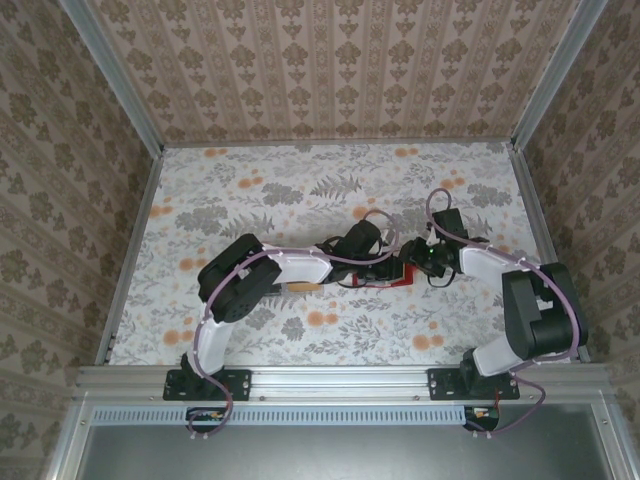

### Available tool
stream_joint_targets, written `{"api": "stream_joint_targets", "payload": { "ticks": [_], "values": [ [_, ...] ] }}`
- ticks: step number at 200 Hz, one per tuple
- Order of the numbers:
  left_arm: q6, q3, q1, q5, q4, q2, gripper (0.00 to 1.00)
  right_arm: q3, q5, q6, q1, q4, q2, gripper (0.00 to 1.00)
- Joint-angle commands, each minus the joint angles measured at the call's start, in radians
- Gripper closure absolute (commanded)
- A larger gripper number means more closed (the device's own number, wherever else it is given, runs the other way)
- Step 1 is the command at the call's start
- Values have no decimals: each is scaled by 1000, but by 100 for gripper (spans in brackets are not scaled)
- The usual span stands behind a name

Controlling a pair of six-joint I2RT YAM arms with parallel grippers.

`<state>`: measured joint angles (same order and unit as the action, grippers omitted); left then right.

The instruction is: Take the credit cards out of the card holder

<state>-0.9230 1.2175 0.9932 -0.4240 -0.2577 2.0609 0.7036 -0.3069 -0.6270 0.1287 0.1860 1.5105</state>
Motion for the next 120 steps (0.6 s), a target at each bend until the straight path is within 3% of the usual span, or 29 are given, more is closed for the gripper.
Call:
{"api": "stream_joint_targets", "payload": {
  "ticks": [1, 52, 120],
  "values": [
    [17, -36, -16, 25, 36, -76, 77, 23, 36, 17, -3, 52, 11, 58],
    [42, -96, -69, 145, 190, -180, 62, 11, 52, 34, -3, 51, 0, 66],
    [22, -86, -85, 212, 283, -143, 58, 7, 32, 39, -1, 38, 5, 75]
  ]
}}
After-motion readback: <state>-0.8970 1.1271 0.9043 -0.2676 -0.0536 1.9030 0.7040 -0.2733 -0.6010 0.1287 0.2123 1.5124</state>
